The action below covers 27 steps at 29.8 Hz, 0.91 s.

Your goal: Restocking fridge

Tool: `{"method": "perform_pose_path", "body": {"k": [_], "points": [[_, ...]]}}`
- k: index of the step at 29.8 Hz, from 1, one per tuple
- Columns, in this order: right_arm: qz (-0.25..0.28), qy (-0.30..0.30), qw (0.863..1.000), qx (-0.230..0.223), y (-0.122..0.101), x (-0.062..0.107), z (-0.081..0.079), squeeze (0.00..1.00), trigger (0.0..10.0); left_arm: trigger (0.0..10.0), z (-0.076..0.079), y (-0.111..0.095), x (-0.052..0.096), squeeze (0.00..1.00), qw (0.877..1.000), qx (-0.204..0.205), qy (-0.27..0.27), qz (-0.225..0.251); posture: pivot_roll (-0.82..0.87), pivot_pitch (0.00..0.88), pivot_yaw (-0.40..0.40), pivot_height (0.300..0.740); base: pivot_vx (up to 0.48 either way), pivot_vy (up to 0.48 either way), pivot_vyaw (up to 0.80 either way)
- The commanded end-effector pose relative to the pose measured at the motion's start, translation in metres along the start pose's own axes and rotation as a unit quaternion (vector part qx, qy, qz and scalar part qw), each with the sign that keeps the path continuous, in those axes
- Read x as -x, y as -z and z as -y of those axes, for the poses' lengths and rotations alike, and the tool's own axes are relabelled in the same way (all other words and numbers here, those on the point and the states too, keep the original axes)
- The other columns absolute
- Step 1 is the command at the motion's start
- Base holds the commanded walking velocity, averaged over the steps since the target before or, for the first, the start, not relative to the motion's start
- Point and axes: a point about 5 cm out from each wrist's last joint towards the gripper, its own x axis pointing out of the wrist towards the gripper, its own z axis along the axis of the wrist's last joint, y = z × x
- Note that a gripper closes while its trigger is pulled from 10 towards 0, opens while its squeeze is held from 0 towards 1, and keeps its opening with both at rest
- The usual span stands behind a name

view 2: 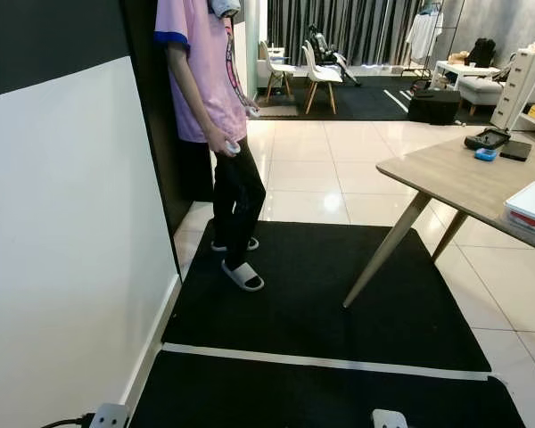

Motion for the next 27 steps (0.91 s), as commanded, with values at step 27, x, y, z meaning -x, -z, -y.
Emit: {"method": "perform_pose_path", "body": {"k": [27], "points": [[-0.001, 0.019, 0.999, -0.031, 0.0097, 0.0033, 0.0058, 0.0, 10.0, 10.0, -0.0029, -0.0059, -0.0012, 0.0, 1.0, -0.011, 0.004, -0.002, -0.11, 0.098, 0.049, 0.74, 0.0, 0.0, -0.15]]}}
